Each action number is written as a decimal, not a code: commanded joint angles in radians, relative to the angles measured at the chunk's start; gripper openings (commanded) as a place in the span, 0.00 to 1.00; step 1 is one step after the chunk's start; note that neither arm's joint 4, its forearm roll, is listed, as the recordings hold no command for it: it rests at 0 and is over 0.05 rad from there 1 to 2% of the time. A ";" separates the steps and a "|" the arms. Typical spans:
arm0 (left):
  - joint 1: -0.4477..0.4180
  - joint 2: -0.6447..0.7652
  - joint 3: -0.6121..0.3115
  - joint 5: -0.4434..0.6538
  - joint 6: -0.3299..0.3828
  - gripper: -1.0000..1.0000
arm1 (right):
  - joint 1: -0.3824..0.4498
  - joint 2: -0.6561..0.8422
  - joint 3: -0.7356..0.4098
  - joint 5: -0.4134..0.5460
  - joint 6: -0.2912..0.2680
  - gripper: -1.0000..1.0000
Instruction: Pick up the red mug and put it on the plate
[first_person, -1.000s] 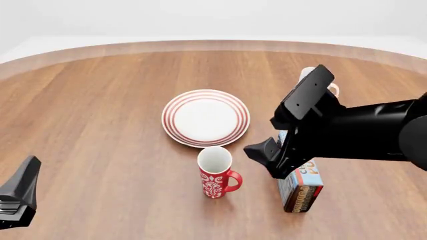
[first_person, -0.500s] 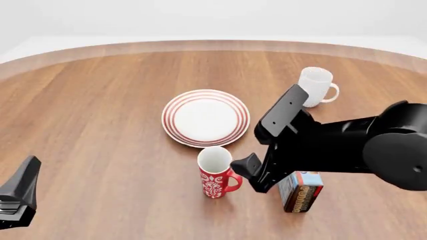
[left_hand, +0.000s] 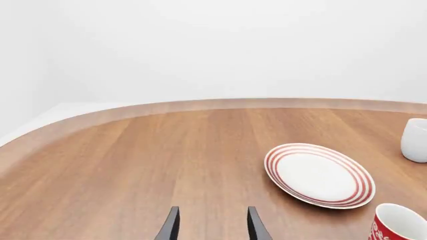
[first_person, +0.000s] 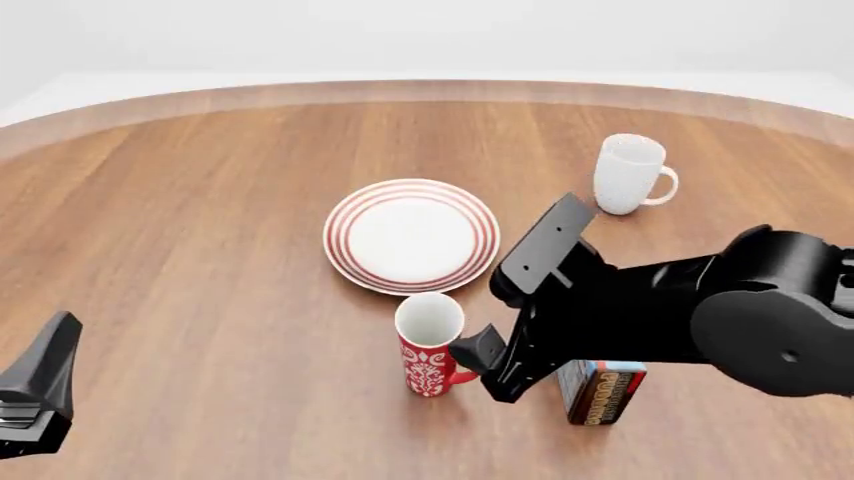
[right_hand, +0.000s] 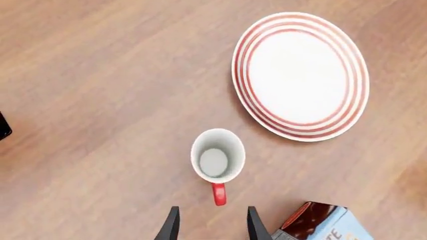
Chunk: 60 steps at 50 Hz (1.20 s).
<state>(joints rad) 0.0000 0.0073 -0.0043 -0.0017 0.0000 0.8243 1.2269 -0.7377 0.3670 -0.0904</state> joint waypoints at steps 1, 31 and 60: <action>0.000 0.000 0.000 0.000 0.000 1.00 | 0.005 0.018 0.013 -0.022 0.013 1.00; 0.000 0.000 0.000 0.000 0.000 1.00 | 0.001 0.100 0.046 -0.113 0.030 1.00; 0.000 0.000 0.000 0.000 0.000 1.00 | 0.006 0.152 0.085 -0.191 0.059 1.00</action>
<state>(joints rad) 0.0000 0.0073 -0.0043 -0.0017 0.0000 0.8284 1.3633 -0.6671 0.2016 -0.0423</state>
